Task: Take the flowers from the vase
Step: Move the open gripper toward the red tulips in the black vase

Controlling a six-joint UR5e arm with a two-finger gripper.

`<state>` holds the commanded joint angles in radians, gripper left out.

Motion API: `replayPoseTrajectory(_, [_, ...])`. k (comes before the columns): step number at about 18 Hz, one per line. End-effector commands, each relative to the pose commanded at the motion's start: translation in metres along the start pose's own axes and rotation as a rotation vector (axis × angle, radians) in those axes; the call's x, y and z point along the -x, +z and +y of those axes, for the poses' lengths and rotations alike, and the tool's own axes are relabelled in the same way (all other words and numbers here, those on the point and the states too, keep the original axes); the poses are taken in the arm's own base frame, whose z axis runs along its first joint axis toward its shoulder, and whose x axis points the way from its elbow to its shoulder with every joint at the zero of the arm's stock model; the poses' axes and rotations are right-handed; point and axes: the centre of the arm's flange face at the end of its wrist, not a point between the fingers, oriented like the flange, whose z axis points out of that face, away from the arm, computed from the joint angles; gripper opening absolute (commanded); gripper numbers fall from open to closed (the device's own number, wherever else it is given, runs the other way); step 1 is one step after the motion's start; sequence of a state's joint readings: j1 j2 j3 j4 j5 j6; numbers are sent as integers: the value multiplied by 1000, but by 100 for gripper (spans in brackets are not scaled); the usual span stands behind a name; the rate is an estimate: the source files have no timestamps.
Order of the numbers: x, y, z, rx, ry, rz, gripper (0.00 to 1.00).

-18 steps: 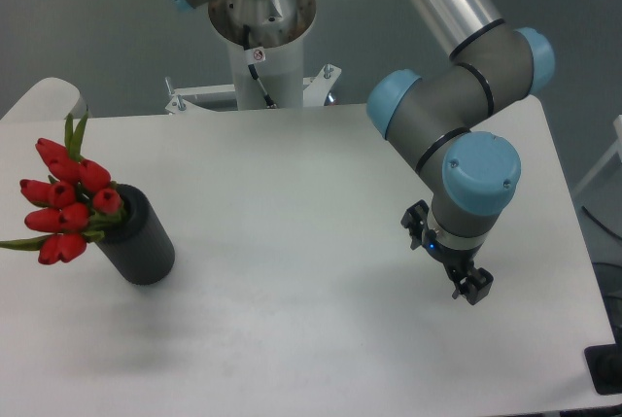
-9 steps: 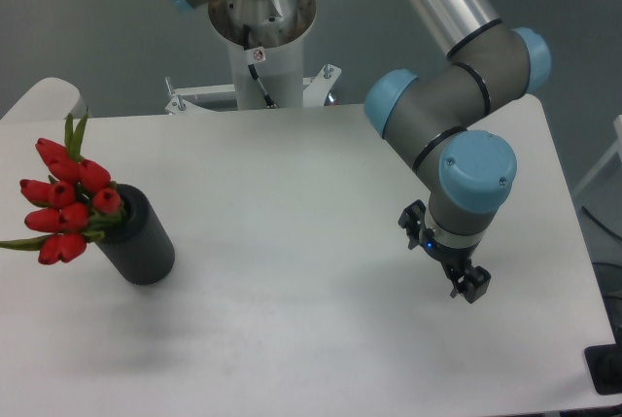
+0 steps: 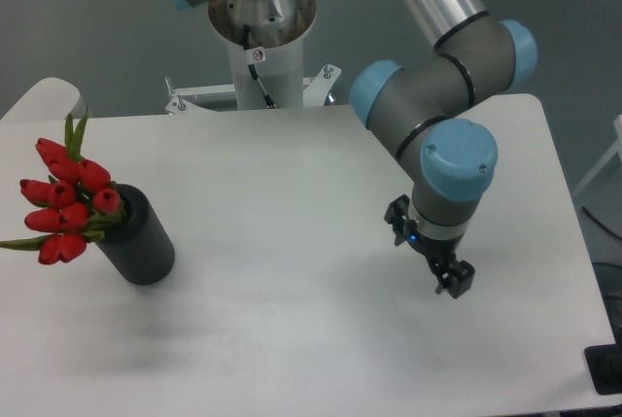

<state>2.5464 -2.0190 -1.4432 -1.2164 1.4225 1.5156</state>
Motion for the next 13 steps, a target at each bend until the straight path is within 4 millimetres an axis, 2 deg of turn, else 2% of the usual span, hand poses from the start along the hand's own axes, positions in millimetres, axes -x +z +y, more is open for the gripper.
replayPoseTrajectory(7, [-71,-1,-25,-257,-7,67,100])
replayPoseTrajectory(10, [-105,-7,-50,-396,8,89,100])
replayPoseTrajectory(13, [-126,-11,-69,-451,29,105,100])
